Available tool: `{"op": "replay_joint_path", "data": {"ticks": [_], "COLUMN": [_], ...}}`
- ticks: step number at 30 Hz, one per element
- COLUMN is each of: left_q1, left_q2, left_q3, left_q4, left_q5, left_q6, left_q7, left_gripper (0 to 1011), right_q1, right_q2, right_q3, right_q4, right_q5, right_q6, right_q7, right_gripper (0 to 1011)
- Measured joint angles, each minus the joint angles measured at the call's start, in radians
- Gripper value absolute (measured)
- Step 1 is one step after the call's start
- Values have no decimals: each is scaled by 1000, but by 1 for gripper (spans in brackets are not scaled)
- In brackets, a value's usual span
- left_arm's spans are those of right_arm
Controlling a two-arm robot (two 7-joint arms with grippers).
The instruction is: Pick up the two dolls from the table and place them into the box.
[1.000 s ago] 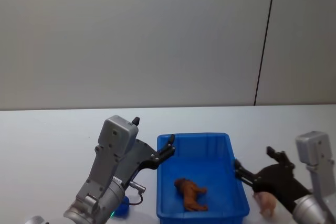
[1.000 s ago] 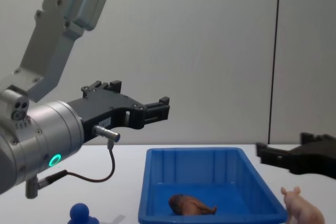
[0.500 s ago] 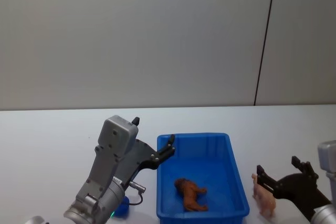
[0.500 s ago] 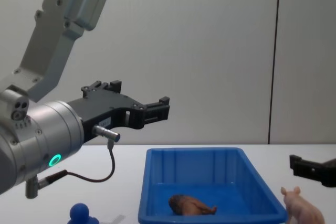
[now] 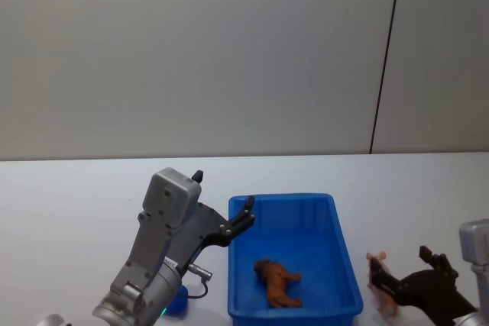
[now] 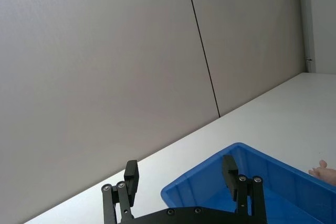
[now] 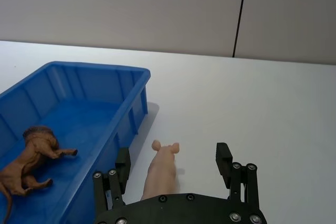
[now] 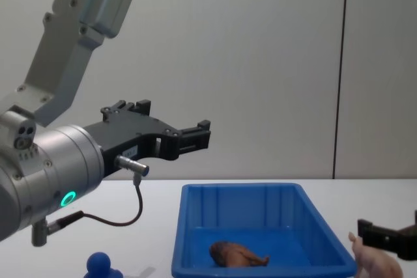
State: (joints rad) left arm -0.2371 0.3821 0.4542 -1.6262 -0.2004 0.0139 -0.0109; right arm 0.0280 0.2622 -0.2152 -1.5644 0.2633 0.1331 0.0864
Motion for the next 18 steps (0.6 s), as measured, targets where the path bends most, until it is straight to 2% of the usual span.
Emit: {"op": "replay_joint_path", "data": {"ticks": [12,17,18], "left_q1": [0,0,0], "left_q2": [0,0,0], "left_q3": [0,0,0], "left_q4": [0,0,0], "left_q5": [0,0,0], "left_q6": [0,0,0], "left_q7": [0,0,0], "left_gripper": [1001,1001,1001], "right_q1": [18,23,25], "right_q2": [-17,-23,-25], "right_q3": [-11,-16,-17], "right_q4": [76,97,102], "right_q5": [2,-3,-5], "right_q6": [-1,6,8], "right_q7": [41,47,48], "right_gripper": [1000,912,865]}}
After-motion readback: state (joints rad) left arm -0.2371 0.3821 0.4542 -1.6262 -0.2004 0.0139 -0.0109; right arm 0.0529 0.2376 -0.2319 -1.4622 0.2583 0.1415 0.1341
